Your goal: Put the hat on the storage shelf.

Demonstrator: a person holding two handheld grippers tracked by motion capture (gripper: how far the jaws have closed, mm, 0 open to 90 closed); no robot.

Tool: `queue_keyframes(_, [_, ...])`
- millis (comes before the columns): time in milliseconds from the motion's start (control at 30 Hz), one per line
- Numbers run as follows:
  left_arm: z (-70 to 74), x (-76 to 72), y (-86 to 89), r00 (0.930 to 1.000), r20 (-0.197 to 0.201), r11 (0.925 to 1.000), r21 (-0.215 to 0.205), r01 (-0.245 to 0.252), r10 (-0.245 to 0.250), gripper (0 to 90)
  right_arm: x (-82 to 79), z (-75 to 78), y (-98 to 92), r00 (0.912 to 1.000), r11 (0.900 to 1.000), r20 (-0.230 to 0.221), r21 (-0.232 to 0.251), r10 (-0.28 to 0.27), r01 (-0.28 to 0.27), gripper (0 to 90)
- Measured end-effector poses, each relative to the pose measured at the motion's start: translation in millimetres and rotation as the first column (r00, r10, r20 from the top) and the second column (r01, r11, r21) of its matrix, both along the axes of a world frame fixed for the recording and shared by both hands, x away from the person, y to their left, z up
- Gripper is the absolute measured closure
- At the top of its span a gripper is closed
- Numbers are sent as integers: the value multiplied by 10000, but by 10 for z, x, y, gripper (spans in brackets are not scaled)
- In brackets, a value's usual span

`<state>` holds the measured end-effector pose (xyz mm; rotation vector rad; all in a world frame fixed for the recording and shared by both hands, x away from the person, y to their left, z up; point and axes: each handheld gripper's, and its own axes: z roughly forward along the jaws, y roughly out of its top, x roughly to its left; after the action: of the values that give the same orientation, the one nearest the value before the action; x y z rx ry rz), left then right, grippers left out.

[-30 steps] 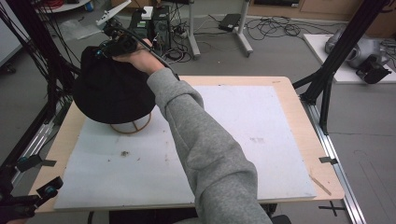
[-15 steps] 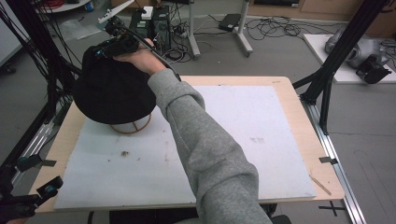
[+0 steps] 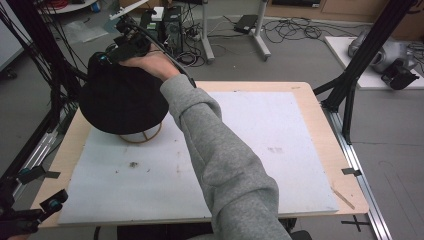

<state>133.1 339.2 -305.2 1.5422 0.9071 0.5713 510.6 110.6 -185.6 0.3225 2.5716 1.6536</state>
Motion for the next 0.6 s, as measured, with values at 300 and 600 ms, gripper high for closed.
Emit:
queue_keyframes(300, [55, -48, -26, 9996, 268, 9999, 121, 113, -116, 17, -110, 88, -108, 9996, 9999, 246, -32, 106, -105, 104])
queue_keyframes(600, [94, -43, -35, 9992, 370, 9999, 36, 136, -137, 17, -281, 98, -540, 9988, 9991, 455, 400, -168, 149, 104])
